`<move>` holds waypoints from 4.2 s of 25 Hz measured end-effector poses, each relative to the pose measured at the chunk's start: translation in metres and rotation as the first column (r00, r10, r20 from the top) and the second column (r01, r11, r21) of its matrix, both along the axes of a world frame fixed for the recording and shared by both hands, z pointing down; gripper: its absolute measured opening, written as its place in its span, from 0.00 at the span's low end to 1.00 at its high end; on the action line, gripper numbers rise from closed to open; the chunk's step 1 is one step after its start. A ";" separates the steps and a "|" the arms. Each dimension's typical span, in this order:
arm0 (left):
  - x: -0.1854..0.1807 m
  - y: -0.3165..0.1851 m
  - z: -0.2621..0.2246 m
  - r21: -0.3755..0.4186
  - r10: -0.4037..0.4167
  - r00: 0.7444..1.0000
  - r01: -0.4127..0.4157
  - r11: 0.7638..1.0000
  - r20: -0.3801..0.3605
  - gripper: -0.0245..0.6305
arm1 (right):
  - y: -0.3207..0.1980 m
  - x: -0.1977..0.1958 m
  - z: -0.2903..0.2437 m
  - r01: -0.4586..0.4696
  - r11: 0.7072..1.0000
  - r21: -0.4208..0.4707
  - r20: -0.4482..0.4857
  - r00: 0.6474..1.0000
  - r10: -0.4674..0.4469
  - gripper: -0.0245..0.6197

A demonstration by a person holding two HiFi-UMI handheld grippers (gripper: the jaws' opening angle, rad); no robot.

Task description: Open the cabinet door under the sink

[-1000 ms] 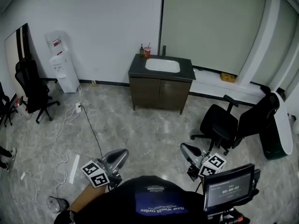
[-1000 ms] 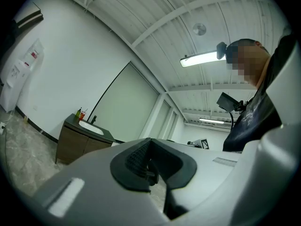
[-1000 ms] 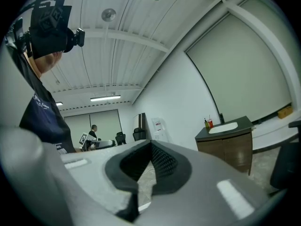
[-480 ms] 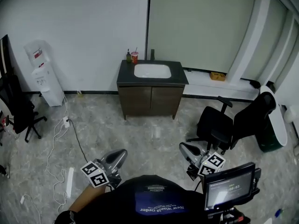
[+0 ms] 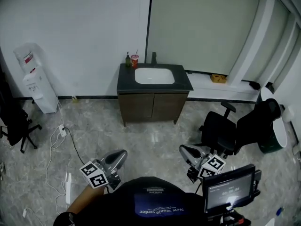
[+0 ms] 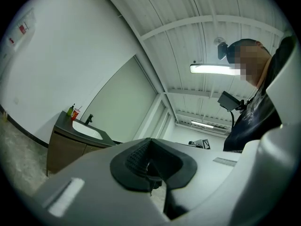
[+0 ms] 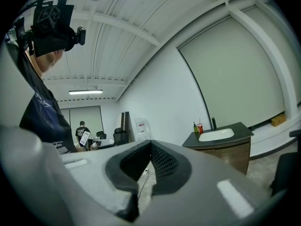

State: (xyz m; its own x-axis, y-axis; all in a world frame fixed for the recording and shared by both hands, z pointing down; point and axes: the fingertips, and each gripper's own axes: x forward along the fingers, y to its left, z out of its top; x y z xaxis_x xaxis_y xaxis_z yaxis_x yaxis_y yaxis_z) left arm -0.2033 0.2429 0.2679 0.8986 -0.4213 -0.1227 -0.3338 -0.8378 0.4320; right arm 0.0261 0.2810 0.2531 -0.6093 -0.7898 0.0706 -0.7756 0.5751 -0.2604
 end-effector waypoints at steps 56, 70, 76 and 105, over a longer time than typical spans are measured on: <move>0.151 -0.522 0.099 -0.141 0.107 0.981 -0.084 0.986 0.164 0.04 | -0.528 0.112 0.062 0.024 0.988 -0.154 0.007 1.000 -0.023 0.04; 0.266 -0.562 0.223 -0.134 0.005 0.800 0.095 0.986 0.601 0.04 | -0.589 0.206 0.119 0.257 0.945 -0.204 0.084 0.966 -0.245 0.04; 0.276 -0.567 0.317 -0.154 0.081 0.667 0.051 0.987 0.741 0.29 | -0.599 0.196 0.182 0.290 0.931 -0.221 0.046 0.957 -0.287 0.04; 0.254 -0.641 0.511 0.425 -0.504 -0.068 -0.448 0.787 0.861 0.90 | -0.563 0.130 0.395 0.320 0.874 -0.366 0.189 0.945 -0.266 0.04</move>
State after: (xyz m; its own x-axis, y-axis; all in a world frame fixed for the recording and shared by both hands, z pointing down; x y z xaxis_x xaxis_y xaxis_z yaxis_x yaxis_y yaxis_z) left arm 0.0503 -0.3983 0.7790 0.2371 -0.7404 0.6289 0.0129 -0.6449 -0.7641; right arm 0.1558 -0.2819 0.6485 -0.8331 -0.4994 0.2378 -0.5315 0.6036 -0.5944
